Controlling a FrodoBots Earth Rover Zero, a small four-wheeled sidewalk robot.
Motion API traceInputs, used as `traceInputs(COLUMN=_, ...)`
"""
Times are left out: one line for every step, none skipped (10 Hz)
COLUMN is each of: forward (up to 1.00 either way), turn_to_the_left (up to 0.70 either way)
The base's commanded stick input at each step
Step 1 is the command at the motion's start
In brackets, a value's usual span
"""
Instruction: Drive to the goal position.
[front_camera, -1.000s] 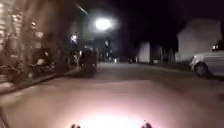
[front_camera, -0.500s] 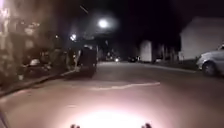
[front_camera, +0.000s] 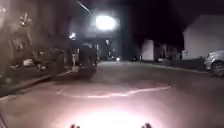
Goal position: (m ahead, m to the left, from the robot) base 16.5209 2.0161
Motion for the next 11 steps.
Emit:
traceInputs(forward=0.85, turn_to_the_left=0.0)
traceInputs(forward=0.85, turn_to_the_left=0.0)
traceInputs(forward=0.85, turn_to_the_left=0.0)
traceInputs(forward=0.85, turn_to_the_left=0.0)
traceInputs(forward=0.85, turn_to_the_left=-0.1)
traceInputs(forward=0.85, turn_to_the_left=-0.2)
traceInputs(forward=0.85, turn_to_the_left=-0.3)
traceInputs(forward=0.85, turn_to_the_left=-0.34)
traceInputs(forward=0.85, turn_to_the_left=-0.34)
traceInputs(forward=0.85, turn_to_the_left=-0.34)
traceInputs(forward=0.85, turn_to_the_left=-0.34)
